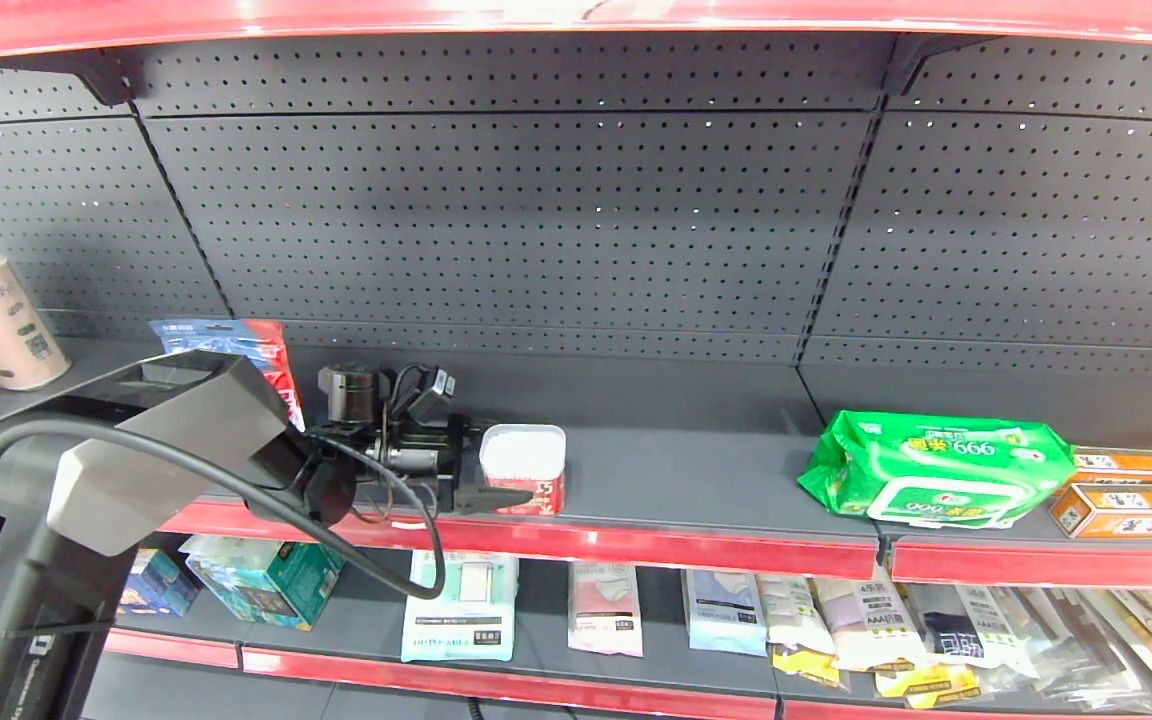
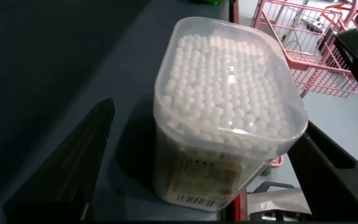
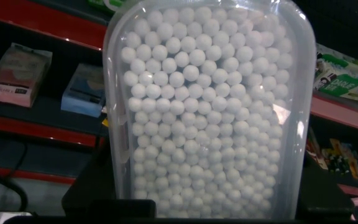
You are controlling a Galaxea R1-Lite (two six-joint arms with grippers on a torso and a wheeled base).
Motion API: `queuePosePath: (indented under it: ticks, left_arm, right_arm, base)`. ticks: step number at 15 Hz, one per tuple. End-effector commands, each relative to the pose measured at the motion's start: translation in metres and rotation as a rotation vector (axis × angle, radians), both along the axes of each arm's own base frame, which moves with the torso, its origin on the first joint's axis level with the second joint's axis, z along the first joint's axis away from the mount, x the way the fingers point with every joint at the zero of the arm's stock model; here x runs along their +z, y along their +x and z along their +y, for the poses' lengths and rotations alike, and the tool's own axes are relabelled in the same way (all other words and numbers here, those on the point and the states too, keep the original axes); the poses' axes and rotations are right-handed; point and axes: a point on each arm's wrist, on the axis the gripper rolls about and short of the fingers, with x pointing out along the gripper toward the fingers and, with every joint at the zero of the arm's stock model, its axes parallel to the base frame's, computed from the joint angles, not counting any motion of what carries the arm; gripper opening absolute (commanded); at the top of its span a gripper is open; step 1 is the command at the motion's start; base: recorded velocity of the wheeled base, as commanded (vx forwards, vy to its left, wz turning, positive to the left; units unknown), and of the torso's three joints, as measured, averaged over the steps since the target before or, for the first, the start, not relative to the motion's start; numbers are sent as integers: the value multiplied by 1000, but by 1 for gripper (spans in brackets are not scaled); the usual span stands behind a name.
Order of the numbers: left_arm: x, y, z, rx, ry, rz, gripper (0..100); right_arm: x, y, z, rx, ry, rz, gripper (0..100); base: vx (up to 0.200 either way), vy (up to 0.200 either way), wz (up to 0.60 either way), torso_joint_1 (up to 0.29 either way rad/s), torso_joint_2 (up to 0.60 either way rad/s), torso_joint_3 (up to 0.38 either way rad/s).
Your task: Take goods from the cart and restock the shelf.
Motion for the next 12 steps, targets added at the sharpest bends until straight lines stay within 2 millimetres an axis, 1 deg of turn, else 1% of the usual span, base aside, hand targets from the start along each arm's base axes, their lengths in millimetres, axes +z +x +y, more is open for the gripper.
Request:
queuePosePath:
  ticks: [1, 3, 4, 7, 9, 10, 12]
  left_arm:
    - [1, 2, 5, 15, 0, -2, 100]
    - [3, 1, 8, 21, -1, -3, 100]
    - [8, -1, 10, 23, -2, -6, 100]
    - [29, -15, 11, 20, -12, 28, 100]
    - [41, -14, 11, 23, -22, 31, 100]
    - [51, -16, 12, 27, -28, 37, 100]
    - [62, -21, 13, 31, -34, 48, 100]
  right_arm:
    - [0, 0, 0, 1, 0, -1, 0]
    - [0, 0, 0, 1, 1, 2, 0]
    - [0, 0, 0, 1, 1, 4, 0]
    - [0, 0, 0, 1, 1, 2, 0]
    - [0, 0, 0, 1, 1, 2, 0]
    - [0, 0, 0, 1, 1, 4, 0]
    - [0, 0, 0, 2, 2, 5, 0]
  base:
    - [0, 0, 0, 0, 0, 0]
    - [0, 0, 0, 0, 0, 0]
    - [0, 0, 0, 0, 0, 0]
    - [0, 0, 0, 0, 0, 0]
    - [0, 0, 0, 0, 0, 0]
    - [0, 0, 0, 0, 0, 0]
    - [0, 0, 0, 0, 0, 0]
